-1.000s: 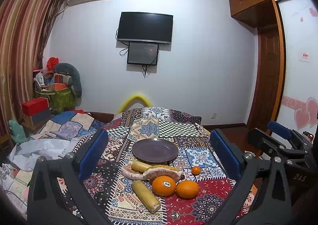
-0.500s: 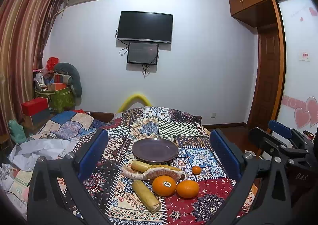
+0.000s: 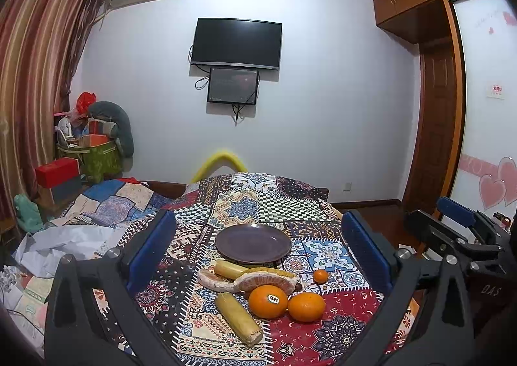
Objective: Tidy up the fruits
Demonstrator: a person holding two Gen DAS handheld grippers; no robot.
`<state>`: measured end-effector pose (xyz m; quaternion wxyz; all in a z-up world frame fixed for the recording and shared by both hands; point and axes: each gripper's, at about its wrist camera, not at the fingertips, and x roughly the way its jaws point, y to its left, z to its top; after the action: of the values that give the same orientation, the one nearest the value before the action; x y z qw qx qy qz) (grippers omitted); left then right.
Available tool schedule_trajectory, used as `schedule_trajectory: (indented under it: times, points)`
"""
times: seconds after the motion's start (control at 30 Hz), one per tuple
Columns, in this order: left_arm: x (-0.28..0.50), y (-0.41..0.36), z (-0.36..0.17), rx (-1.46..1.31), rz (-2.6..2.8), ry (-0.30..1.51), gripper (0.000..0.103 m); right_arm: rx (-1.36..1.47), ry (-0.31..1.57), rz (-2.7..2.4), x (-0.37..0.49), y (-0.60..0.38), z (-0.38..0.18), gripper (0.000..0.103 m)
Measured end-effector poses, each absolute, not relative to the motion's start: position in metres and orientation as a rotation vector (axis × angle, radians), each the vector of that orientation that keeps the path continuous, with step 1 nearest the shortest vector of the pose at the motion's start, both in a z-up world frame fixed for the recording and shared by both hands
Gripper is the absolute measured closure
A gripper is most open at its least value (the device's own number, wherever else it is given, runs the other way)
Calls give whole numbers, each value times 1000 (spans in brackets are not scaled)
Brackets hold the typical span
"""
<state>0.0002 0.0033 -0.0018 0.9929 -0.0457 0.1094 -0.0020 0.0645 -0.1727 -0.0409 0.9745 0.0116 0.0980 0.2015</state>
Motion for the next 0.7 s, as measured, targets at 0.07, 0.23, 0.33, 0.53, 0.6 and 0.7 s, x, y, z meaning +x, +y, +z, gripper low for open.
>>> schedule_trajectory:
  times: [0.07,0.23,0.33,0.53,0.6,0.7]
  points:
    - [0,3,-2,-92,-5,219,0,26,200,408,65,-173,-41,0]
    - [0,4,-2,-91,-3,221,0,26,204,411,65,-172,-42,0]
    - [2,5,-6,-89,-1,229,0,24,211,414,67,-172,-44,0]
    - [22,11,-18,-96,4,300,0,21,261,415,79,-170,-56,0]
    - [33,14,-28,-105,3,348,0,19,296,414,87,-169,-65,0]
    - [51,19,-43,-116,4,424,0,11,352,400,98,-168,-78,0]
